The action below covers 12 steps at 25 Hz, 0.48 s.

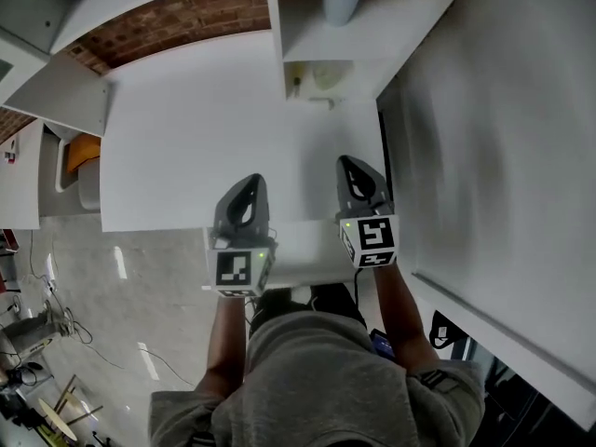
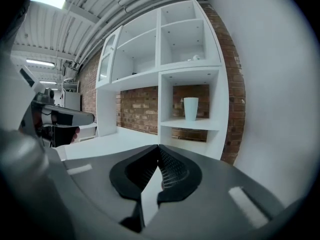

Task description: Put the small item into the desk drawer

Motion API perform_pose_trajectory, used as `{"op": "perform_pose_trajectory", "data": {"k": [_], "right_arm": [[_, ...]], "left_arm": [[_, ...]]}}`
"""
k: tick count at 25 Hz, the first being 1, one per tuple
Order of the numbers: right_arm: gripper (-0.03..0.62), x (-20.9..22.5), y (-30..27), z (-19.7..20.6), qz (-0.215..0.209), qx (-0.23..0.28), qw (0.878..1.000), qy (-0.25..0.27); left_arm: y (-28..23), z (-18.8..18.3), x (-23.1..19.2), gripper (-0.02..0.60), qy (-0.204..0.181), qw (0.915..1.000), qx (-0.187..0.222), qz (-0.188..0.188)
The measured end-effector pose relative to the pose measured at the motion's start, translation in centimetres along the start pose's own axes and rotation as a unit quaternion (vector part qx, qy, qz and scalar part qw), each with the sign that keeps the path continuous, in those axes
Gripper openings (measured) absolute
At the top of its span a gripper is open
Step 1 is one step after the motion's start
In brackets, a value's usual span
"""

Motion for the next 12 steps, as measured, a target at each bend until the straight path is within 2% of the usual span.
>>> {"op": "perform_pose_trajectory", "data": {"k": [6,12], "right_arm": [[0.003,3.1,-5.7,3.8,-0.029,-0.019,0.999,-0.003],[0.003,4.8,-10.9,7.6,-0.051,-0.035,0.998,-0.012]], "left_arm": [[-5.4,4.5,0.0,0.012,-0.003,0.9994,-0.027,-0.021],[-9.5,8.2,-1.0,0.011,0.002,0.9985,-0.034,-0.042]]}}
Point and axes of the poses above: the fingertips, and each gripper's own axes: y backward along the fingers, x to its right, z out of its underside, the point moved 1 cm from there along y, backward along the fingers
